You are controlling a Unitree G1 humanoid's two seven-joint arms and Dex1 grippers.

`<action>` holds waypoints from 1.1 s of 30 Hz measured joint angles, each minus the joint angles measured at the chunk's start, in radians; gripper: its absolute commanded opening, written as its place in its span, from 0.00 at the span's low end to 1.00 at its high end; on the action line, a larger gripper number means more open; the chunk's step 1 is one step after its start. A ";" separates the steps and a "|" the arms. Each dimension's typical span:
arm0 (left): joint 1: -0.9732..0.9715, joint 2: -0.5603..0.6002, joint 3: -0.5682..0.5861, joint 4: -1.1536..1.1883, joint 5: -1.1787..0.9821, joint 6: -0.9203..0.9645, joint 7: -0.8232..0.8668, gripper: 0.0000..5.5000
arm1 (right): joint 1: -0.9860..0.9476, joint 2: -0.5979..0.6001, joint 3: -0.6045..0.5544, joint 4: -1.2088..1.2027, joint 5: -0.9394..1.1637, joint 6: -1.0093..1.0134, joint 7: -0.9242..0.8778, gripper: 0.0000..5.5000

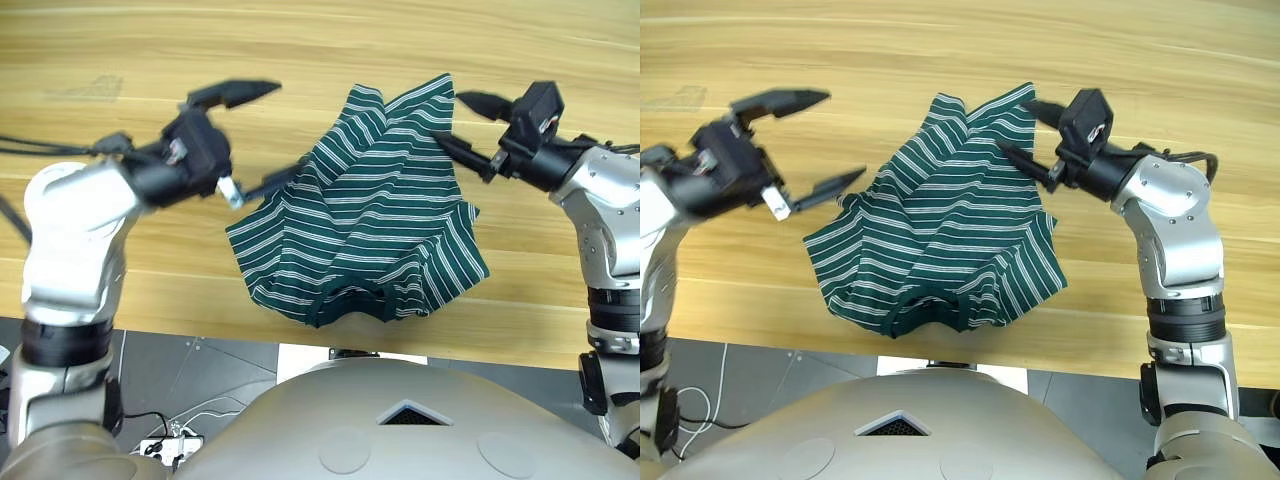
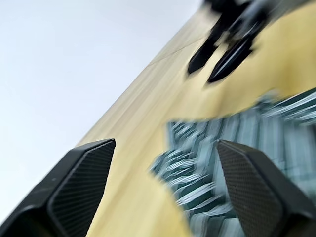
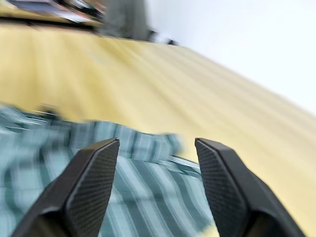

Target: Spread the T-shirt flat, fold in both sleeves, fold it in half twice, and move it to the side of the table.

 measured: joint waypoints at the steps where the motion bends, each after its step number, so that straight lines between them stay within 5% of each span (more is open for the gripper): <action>1: -0.061 -0.046 -0.052 0.099 0.095 -0.028 0.044 0.69 | -0.037 0.003 0.016 0.063 -0.079 -0.050 -0.046 0.51; 5: -0.268 -0.225 -0.199 0.453 0.336 -0.159 0.192 0.69 | -0.148 0.042 0.144 0.309 -0.315 -0.223 -0.121 0.51; 10: -0.413 -0.344 -0.214 0.723 0.354 -0.225 0.199 0.69 | -0.160 0.114 0.230 0.507 -0.386 -0.312 -0.103 0.51; 21: -0.651 -0.425 -0.257 1.352 0.531 -0.333 0.400 0.69 | -0.113 0.148 0.228 0.589 -0.399 -0.386 -0.094 0.51; 33: -0.656 -0.471 -0.274 1.491 0.590 -0.367 0.454 0.69 | -0.081 0.163 0.198 0.582 -0.399 -0.399 -0.114 0.51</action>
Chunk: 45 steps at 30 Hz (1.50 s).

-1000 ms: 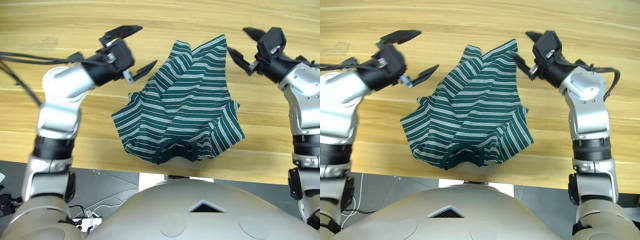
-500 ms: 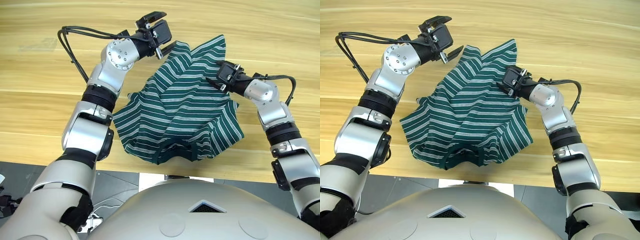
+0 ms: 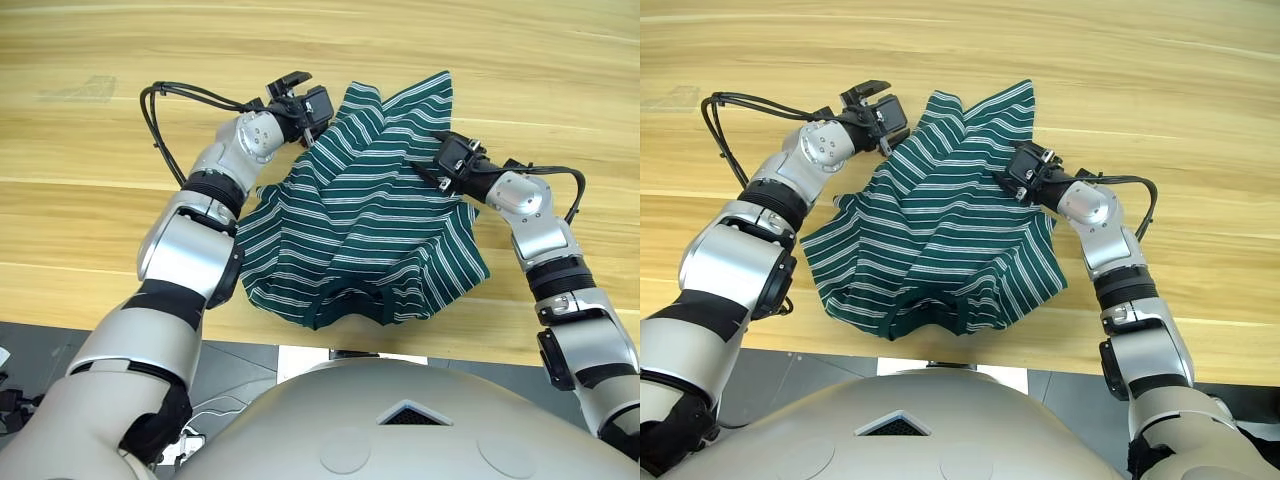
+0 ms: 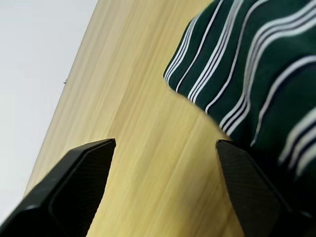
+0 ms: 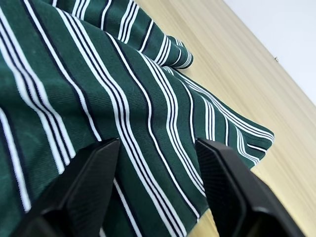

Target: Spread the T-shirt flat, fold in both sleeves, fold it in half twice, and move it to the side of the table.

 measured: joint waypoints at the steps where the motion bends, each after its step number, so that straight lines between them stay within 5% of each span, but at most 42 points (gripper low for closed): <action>1: 0.000 0.000 0.008 0.000 -0.001 0.000 0.004 0.69 | 0.001 0.001 -0.001 0.000 0.000 -0.001 -0.002 0.51; 12: -0.003 0.028 0.085 0.001 -0.033 -0.007 0.087 0.69 | 0.018 0.002 -0.010 -0.011 0.000 -0.009 -0.004 0.51; 25: 0.004 -0.027 0.117 -0.012 -0.085 -0.144 -0.107 0.69 | 0.019 0.002 -0.011 -0.011 0.000 -0.011 -0.002 0.51; 45: 0.059 -0.039 -0.028 -0.020 0.042 -0.163 0.041 0.69 | 0.054 0.001 -0.023 -0.050 -0.001 -0.006 -0.002 0.51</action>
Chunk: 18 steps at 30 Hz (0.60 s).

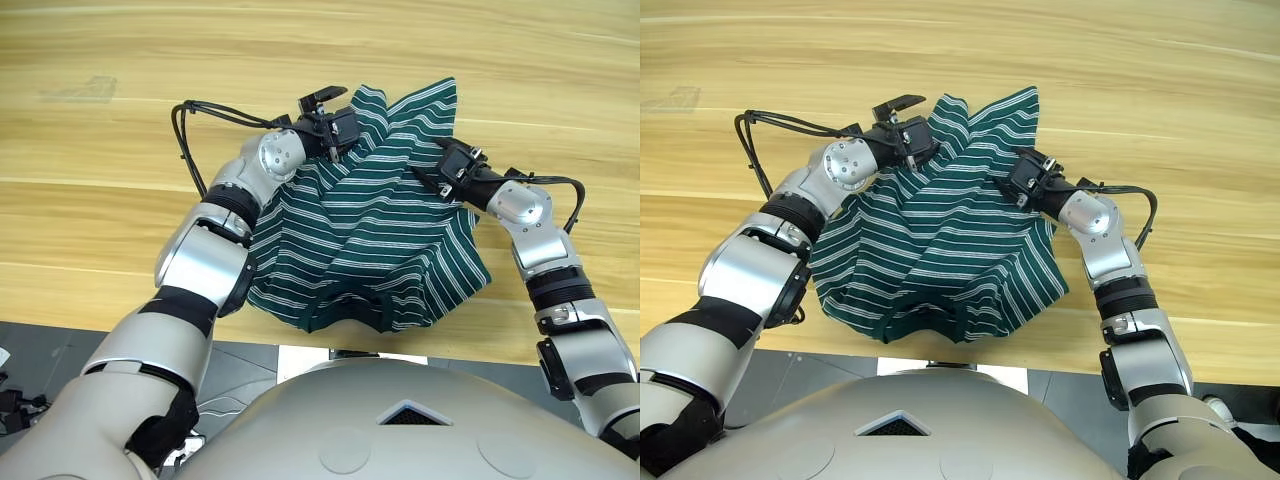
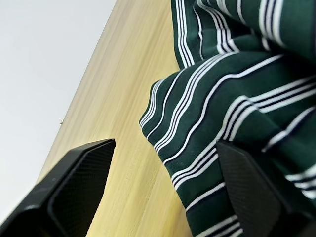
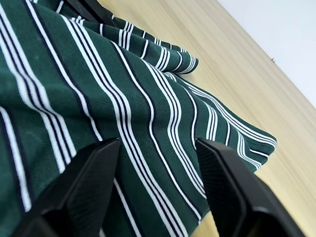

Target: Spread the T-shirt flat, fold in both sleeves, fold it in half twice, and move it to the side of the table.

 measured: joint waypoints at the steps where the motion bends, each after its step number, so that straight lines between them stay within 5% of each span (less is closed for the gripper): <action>1: 0.006 0.010 0.000 -0.007 -0.001 -0.006 0.001 0.69 | 0.000 -0.001 0.000 0.000 -0.001 0.000 -0.002 0.51; 8: 0.122 0.181 0.072 -0.085 -0.047 -0.072 0.020 0.69 | -0.031 -0.063 -0.031 0.057 -0.042 0.008 -0.050 0.51; 18: 0.237 0.184 0.101 -0.240 -0.087 -0.078 -0.013 0.69 | -0.052 -0.064 -0.028 0.082 -0.061 0.018 -0.074 0.51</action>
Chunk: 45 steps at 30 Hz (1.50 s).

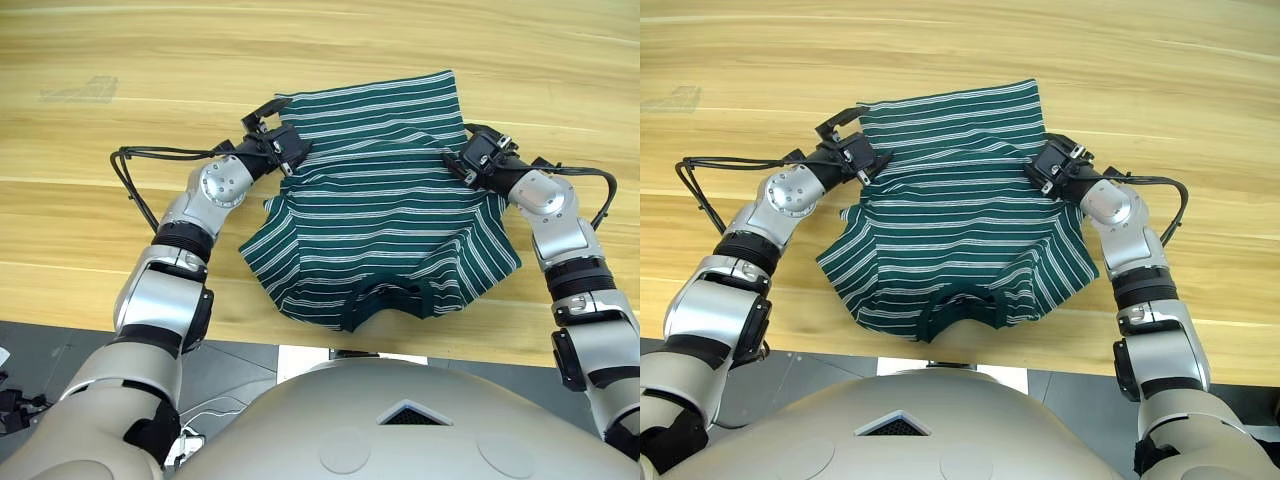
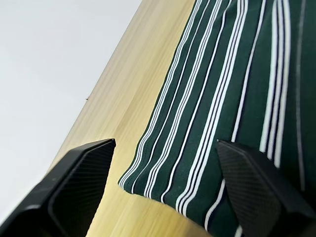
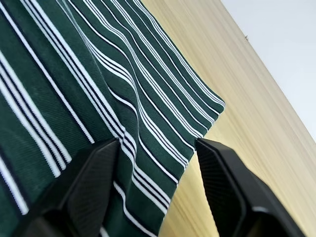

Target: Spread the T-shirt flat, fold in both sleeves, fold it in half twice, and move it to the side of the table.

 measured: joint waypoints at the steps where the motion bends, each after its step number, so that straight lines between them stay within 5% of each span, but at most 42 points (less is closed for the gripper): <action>1: 0.003 -0.006 0.001 -0.003 -0.004 0.004 0.000 0.69 | 0.001 0.000 0.000 0.000 0.001 -0.001 0.000 0.51; 7: -0.002 -0.061 0.005 0.010 -0.011 0.041 0.063 0.69 | 0.040 0.053 -0.037 -0.039 0.082 -0.046 0.016 0.51; 14: -0.228 -0.077 -0.048 0.157 0.096 0.148 0.118 0.69 | -0.128 0.088 -0.265 -0.190 0.229 -0.125 -0.152 0.51; 20: -0.323 -0.095 -0.085 0.223 0.142 0.170 0.137 0.69 | -0.084 0.115 -0.272 -0.298 0.237 -0.112 -0.169 0.51; 25: -0.277 -0.086 -0.073 0.183 0.123 0.096 0.153 0.69 | 0.130 -0.018 -0.248 -0.538 0.450 0.078 0.162 0.51; 29: -0.132 0.013 0.030 -0.040 0.010 0.027 0.115 0.69 | 0.325 -0.234 -0.410 -0.663 0.752 0.205 0.523 0.51; 34: 0.158 0.084 0.111 -0.530 -0.090 0.107 0.016 0.69 | 0.473 -0.393 -0.474 -0.698 0.735 0.260 0.657 0.51; 39: 0.408 0.141 0.201 -1.008 -0.129 0.282 -0.041 0.69 | 0.593 -0.457 -0.310 -0.793 0.491 0.234 0.669 0.51; 45: 0.575 0.121 0.209 -1.256 -0.109 0.395 -0.047 0.69 | 0.643 -0.425 -0.121 -0.766 0.324 0.152 0.658 0.51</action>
